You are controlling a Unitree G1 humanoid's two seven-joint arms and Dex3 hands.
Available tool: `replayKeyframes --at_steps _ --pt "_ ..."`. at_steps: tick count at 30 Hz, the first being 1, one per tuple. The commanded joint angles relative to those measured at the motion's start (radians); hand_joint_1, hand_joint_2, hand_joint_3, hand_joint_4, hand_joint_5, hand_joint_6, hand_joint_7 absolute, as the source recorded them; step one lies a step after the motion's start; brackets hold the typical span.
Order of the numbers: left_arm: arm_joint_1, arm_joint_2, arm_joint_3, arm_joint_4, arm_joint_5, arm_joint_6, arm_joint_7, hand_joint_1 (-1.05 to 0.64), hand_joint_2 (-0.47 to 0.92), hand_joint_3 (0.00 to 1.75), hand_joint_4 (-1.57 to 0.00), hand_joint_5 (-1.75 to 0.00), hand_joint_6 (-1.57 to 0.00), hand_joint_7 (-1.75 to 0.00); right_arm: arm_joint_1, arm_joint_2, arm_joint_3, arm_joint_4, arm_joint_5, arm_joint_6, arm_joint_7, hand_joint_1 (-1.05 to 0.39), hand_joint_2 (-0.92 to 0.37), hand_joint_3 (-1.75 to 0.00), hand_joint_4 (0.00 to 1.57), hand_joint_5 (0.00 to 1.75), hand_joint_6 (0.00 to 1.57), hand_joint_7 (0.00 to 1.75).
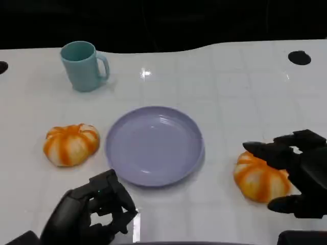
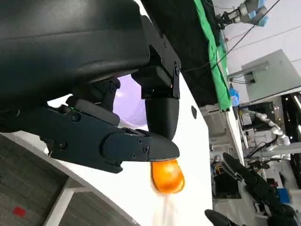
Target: Grasp the bread from the table and place it into the plate.
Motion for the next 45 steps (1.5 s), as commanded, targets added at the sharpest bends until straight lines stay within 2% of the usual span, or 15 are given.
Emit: replayKeyframes --at_steps 1,10,21,31,33,36,37,38,39,40,41,42,43,44,45 --pt "-0.008 0.007 0.006 0.008 -0.003 -0.004 -0.004 -0.55 0.92 0.33 -0.67 -1.75 -0.59 -1.56 -0.035 -0.029 0.033 0.016 -0.058 0.031 0.041 -0.58 -0.8 -0.01 0.0 0.4 0.25 0.0" --pt "-0.004 0.008 0.005 0.005 -0.005 -0.004 -0.005 -0.54 0.92 0.33 -0.66 -1.75 -0.59 -1.55 -0.117 -0.028 0.104 0.162 -0.124 0.026 0.002 -0.61 -0.8 0.0 0.02 0.42 0.25 0.01" --pt "0.001 0.005 0.006 0.002 -0.005 -0.004 -0.002 -0.58 0.92 0.32 -0.66 -1.75 -0.59 -1.54 -0.27 -0.005 0.227 0.447 -0.171 0.047 -0.044 -0.64 -0.83 -0.01 0.03 0.4 0.25 0.0" --pt "0.009 0.004 0.004 -0.013 0.003 0.001 0.005 -0.58 0.92 0.32 -0.66 -1.75 -0.6 -1.52 -0.378 0.008 0.316 0.675 -0.172 0.045 -0.116 -0.65 -0.86 -0.01 0.07 0.36 0.25 0.01" --pt "0.01 0.004 0.003 -0.016 0.006 0.003 0.006 -0.58 0.92 0.32 -0.66 -1.75 -0.6 -1.52 -0.397 0.013 0.331 0.726 -0.17 0.037 -0.151 -0.63 -0.87 -0.01 0.11 0.35 0.28 0.01" --pt "0.012 0.004 0.003 -0.024 0.012 0.008 0.01 -0.58 0.92 0.32 -0.66 -1.75 -0.6 -1.52 -0.417 0.022 0.336 0.792 -0.142 0.002 -0.22 -0.51 -0.91 0.0 0.29 0.23 0.39 0.02" --pt "0.013 0.003 0.003 -0.026 0.011 0.01 0.01 -0.58 0.92 0.32 -0.66 -1.75 -0.6 -1.52 -0.422 0.028 0.329 0.824 -0.117 -0.031 -0.27 -0.39 -0.91 0.0 0.49 0.22 0.51 0.05" --pt "0.013 0.002 0.004 -0.027 0.011 0.011 0.009 -0.59 0.92 0.32 -0.66 -1.75 -0.6 -1.52 -0.427 0.032 0.324 0.851 -0.097 -0.058 -0.313 -0.31 -0.92 -0.01 0.68 0.27 0.64 0.08" --pt "0.014 0.001 0.004 -0.029 0.01 0.013 0.01 -0.59 0.92 0.32 -0.66 -1.75 -0.6 -1.52 -0.434 0.039 0.316 0.888 -0.071 -0.098 -0.367 -0.25 -0.92 -0.01 0.8 0.31 0.72 0.1" --pt "0.015 0.001 0.004 -0.032 0.012 0.014 0.011 -0.59 0.92 0.32 -0.66 -1.75 -0.6 -1.52 -0.44 0.042 0.312 0.918 -0.05 -0.13 -0.406 -0.19 -0.92 -0.08 0.91 0.74 0.94 0.14" --pt "0.016 0.001 0.003 -0.034 0.013 0.015 0.012 -0.59 0.92 0.32 -0.67 -1.75 -0.6 -1.52 -0.447 0.041 0.311 0.946 -0.036 -0.163 -0.446 -0.14 -0.92 -0.16 0.94 1.2 1.15 0.17" --pt "0.017 0.001 0.003 -0.039 0.014 0.019 0.013 -0.59 0.92 0.32 -0.67 -1.75 -0.6 -1.52 -0.452 0.038 0.313 0.966 -0.029 -0.186 -0.475 -0.12 -0.84 -0.35 0.95 1.46 1.22 0.32" --pt "0.018 0.0 0.003 -0.041 0.016 0.02 0.015 -0.58 0.92 0.32 -0.67 -1.75 -0.6 -1.52 -0.455 0.034 0.316 0.981 -0.027 -0.204 -0.504 -0.12 -0.73 -0.58 0.96 1.6 1.12 0.7" --pt "0.018 0.0 0.003 -0.044 0.017 0.021 0.015 -0.58 0.92 0.32 -0.67 -1.75 -0.6 -1.52 -0.458 0.032 0.319 0.994 -0.026 -0.22 -0.533 -0.12 -0.6 -0.79 0.95 1.69 0.92 1.26" --pt "0.019 -0.001 0.003 -0.048 0.018 0.025 0.016 -0.58 0.92 0.32 -0.68 -1.75 -0.6 -1.52 -0.459 0.031 0.32 1.002 -0.025 -0.232 -0.559 -0.12 -0.55 -0.87 0.94 1.72 0.83 1.5"
